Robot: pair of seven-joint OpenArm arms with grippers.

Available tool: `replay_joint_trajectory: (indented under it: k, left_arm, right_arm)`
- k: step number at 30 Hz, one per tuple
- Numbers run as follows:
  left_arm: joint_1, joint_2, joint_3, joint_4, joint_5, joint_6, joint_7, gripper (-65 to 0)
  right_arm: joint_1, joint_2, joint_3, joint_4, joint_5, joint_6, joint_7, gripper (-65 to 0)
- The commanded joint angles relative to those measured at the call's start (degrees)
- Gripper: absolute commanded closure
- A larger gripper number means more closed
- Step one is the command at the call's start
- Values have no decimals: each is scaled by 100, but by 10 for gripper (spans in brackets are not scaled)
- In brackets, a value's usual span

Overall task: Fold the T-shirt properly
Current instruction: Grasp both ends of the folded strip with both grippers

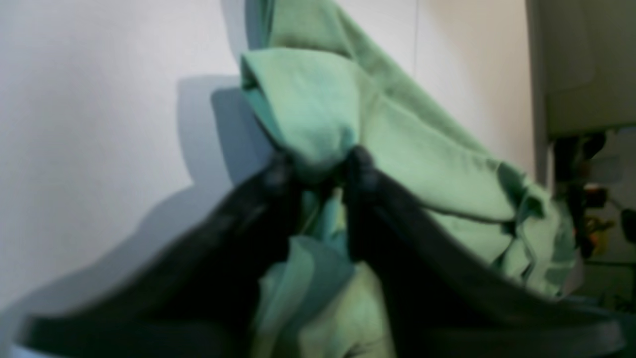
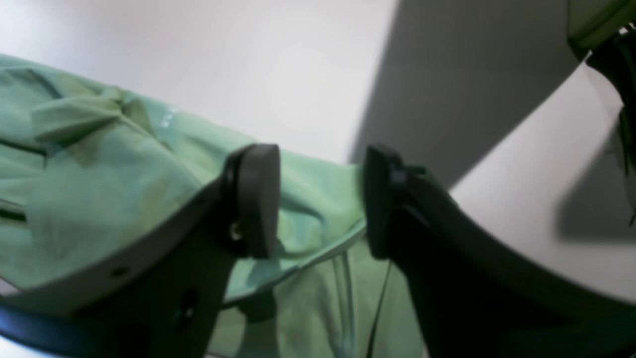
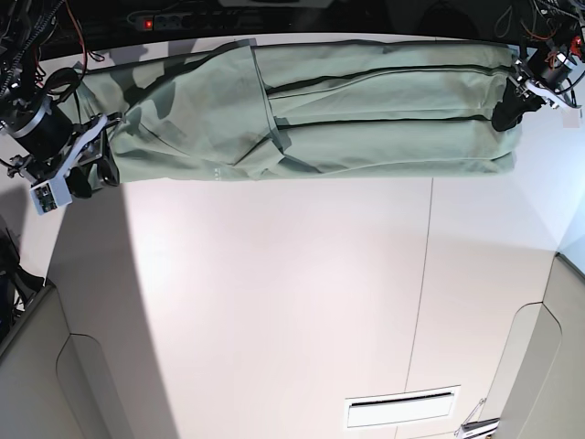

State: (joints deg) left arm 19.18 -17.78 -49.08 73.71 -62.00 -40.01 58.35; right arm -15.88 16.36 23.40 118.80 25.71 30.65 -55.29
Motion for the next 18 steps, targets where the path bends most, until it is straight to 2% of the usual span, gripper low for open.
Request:
replay_joint_trajectory:
  k: [1, 2, 3, 8, 11, 13, 14, 18]
  left_arm:
    - [17, -26, -2, 31, -9, 1, -9, -69]
    - [17, -9, -2, 31, -15, 1, -66, -15]
    - [17, 2, -2, 31, -24, 1, -146, 0]
    - [17, -28, -2, 37, -481, 1, -343, 0]
    - [17, -48, -37, 94, -1255, 1, 164, 0]
    - [17, -46, -50, 120, -2105, 1, 769, 0]
    - [17, -46, -50, 125, -2300, 1, 1078, 0]
    - [4, 83, -50, 260, -2300, 1, 1425, 0]
  right_arm:
    - [28, 66, 35, 81, 85, 0, 155, -269]
    - [28, 66, 35, 81, 85, 0, 153, -269]
    - [28, 63, 35, 81, 85, 0, 155, -269]
    - [28, 63, 35, 81, 59, 0, 151, -269]
    - [28, 66, 37, 81, -116, -37, 151, -269]
    - [28, 66, 37, 81, -354, -254, 151, -269]
    - [28, 66, 37, 81, -496, -376, 151, -269]
    - [28, 68, 37, 81, -951, -699, 153, -269]
